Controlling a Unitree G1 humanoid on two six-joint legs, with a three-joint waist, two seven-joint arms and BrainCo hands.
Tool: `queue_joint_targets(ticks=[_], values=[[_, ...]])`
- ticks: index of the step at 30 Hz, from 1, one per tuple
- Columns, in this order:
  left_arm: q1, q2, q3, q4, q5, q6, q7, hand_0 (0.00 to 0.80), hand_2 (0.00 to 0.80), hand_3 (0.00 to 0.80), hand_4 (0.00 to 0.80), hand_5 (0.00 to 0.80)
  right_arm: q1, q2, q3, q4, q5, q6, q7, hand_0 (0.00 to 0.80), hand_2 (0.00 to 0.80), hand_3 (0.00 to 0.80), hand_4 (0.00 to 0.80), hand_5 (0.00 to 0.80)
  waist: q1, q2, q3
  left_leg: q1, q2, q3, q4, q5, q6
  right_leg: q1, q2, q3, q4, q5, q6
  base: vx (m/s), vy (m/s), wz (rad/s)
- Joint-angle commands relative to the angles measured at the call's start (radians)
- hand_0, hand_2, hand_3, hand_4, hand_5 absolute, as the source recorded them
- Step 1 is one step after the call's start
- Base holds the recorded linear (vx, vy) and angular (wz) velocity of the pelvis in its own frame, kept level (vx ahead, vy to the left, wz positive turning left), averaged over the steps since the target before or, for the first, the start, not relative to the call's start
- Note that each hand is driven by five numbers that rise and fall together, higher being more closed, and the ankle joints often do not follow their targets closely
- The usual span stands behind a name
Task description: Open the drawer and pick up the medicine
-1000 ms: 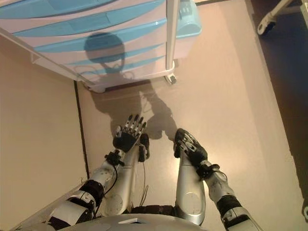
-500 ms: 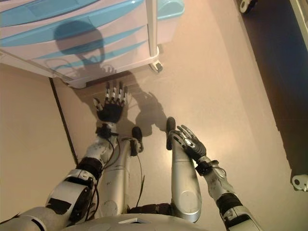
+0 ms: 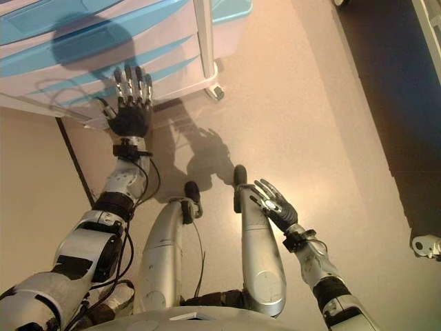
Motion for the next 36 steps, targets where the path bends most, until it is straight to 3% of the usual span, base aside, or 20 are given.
queue_joint_targets(ticks=[1, 22, 30, 36], values=[[-0.022, 0.011, 0.051, -0.022, -0.062, -0.013, -0.076, 0.000, 0.000, 0.000, 0.000, 0.000, 0.122, -0.003, 0.106, 0.027, -0.020, 0.007, 0.036, 0.000, 0.000, 0.000, 0.000, 0.000, 0.012, 0.017, -0.040, 0.051, -0.022, 0.050, -0.177, -0.006, 0.009, 0.019, 0.029, -0.003, 0.078, -0.113, -0.007, 0.000, 0.000, 0.00], [-0.061, 0.078, 0.156, 0.002, -0.062, -0.027, -0.036, 0.000, 0.000, 0.000, 0.000, 0.000, 0.120, 0.007, 0.115, 0.028, -0.010, -0.015, 0.027, 0.000, 0.000, 0.000, 0.000, 0.000, 0.028, 0.004, -0.040, 0.061, -0.025, 0.047, -0.204, -0.008, 0.013, 0.037, 0.034, -0.022, 0.052, -0.102, -0.005, 0.000, 0.000, 0.00], [-0.086, 0.125, 0.160, 0.030, -0.062, -0.031, -0.025, 0.000, 0.000, 0.000, 0.000, 0.000, 0.117, 0.001, 0.117, 0.031, -0.010, -0.016, 0.029, 0.000, 0.000, 0.000, 0.000, 0.000, 0.028, 0.003, -0.040, 0.059, -0.024, 0.053, -0.203, -0.012, 0.017, 0.036, 0.035, -0.023, 0.047, -0.098, -0.003, 0.000, 0.000, 0.00], [-0.101, 0.147, 0.097, 0.046, -0.062, -0.036, -0.002, 0.000, 0.000, 0.000, 0.000, 0.000, 0.113, -0.003, 0.121, 0.022, -0.010, -0.007, 0.022, 0.000, 0.000, 0.000, 0.000, 0.000, 0.027, 0.005, -0.040, 0.048, -0.025, 0.055, -0.202, -0.012, 0.019, 0.024, 0.033, -0.025, 0.051, -0.091, 0.001, 0.000, 0.000, 0.00]])
